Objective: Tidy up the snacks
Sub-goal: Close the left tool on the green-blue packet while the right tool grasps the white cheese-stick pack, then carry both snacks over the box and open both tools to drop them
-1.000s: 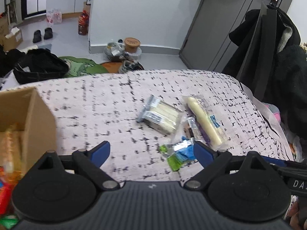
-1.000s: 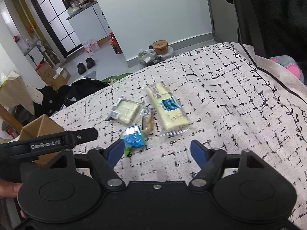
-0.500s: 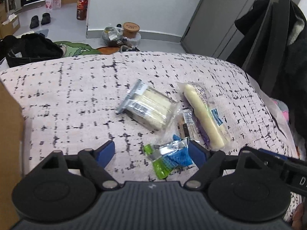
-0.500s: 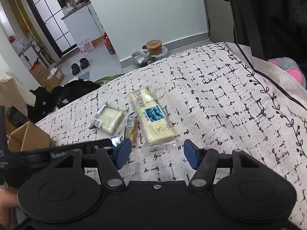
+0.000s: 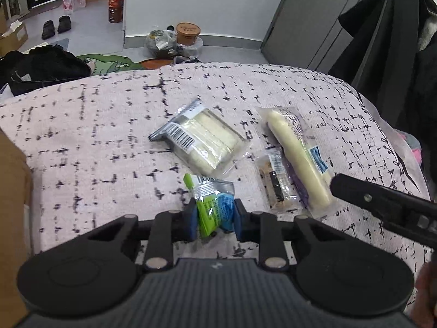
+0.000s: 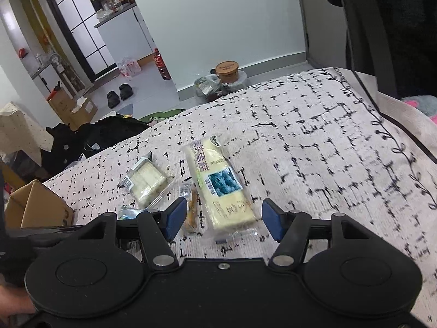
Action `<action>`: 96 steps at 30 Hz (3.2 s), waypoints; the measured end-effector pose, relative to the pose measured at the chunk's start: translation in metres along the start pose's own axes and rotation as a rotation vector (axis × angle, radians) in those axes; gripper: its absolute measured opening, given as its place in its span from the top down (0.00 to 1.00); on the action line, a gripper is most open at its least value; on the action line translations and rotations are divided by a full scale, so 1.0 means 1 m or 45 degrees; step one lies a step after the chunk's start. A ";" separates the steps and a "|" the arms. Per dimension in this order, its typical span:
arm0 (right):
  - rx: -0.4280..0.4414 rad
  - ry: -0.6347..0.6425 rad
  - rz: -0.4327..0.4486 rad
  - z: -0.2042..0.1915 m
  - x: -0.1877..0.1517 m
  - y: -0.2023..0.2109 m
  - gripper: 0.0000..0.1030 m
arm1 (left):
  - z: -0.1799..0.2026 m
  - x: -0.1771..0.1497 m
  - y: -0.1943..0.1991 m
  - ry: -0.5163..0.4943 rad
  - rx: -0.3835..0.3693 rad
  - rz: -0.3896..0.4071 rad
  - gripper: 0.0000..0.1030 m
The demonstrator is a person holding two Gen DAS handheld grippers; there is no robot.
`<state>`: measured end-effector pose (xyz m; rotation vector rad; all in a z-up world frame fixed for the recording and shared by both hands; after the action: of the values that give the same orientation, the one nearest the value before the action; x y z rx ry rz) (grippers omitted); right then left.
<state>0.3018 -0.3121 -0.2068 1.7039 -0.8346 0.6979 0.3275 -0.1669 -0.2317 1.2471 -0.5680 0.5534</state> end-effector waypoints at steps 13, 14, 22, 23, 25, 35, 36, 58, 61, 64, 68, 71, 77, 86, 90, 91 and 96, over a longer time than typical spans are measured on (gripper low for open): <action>0.016 0.027 0.024 -0.007 0.004 -0.023 0.30 | -0.030 0.020 0.024 0.063 0.072 0.085 0.76; 0.016 0.026 0.021 -0.007 0.003 -0.026 0.30 | -0.032 0.021 0.024 0.070 0.080 0.090 0.76; 0.005 0.017 0.024 -0.007 0.004 -0.046 0.36 | -0.046 0.023 0.030 0.116 0.102 0.101 0.76; 0.010 -0.004 0.020 -0.006 0.003 -0.050 0.37 | -0.047 0.023 0.031 0.116 0.100 0.102 0.76; 0.007 -0.010 0.002 -0.005 0.000 -0.056 0.40 | -0.047 0.023 0.031 0.117 0.100 0.103 0.76; -0.032 0.008 -0.072 -0.009 -0.018 -0.038 0.66 | -0.053 0.022 0.035 0.123 0.122 0.105 0.76; -0.035 -0.002 -0.077 -0.009 -0.019 -0.035 0.67 | -0.052 0.022 0.037 0.120 0.120 0.108 0.76; 0.024 -0.142 0.029 -0.047 -0.001 0.027 0.70 | -0.074 0.035 0.104 0.146 0.100 0.243 0.76; 0.055 -0.176 0.033 -0.057 0.000 0.031 0.70 | -0.079 0.036 0.114 0.155 0.099 0.268 0.76; 0.086 -0.190 0.046 -0.067 0.003 0.035 0.70 | -0.085 0.039 0.125 0.174 0.098 0.288 0.76; 0.106 -0.190 0.063 -0.082 0.006 0.041 0.70 | -0.093 0.043 0.136 0.181 0.096 0.318 0.76; 0.116 -0.173 0.072 -0.092 0.008 0.046 0.70 | -0.098 0.046 0.142 0.181 0.096 0.338 0.76; 0.134 -0.099 0.103 -0.117 0.011 0.053 0.70 | -0.110 0.045 0.156 0.199 0.101 0.377 0.76; 0.190 -0.046 0.108 -0.153 0.005 0.057 0.70 | -0.143 0.039 0.177 0.240 0.145 0.413 0.76; 0.225 -0.034 0.102 -0.171 0.000 0.057 0.70 | -0.162 0.035 0.186 0.250 0.181 0.416 0.76; 0.232 -0.030 0.100 -0.177 -0.002 0.057 0.70 | -0.167 0.034 0.188 0.252 0.191 0.416 0.76; 0.280 -0.001 0.075 -0.202 -0.008 0.054 0.70 | -0.189 0.031 0.196 0.265 0.227 0.420 0.76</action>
<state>0.2437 -0.1264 -0.1301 1.8812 -0.8353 0.8550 0.2378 0.0630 -0.1136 1.2511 -0.5601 1.0172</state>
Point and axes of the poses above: each gripper's, at about its wrist camera, not at the fingertips, and y roughly against the way its jaws point, z to its right, x to its top, the point moved 6 cm from there along -y, roughly the way its jaws point, and after that the axes turned 12 degrees about z, right-handed, at the moved point
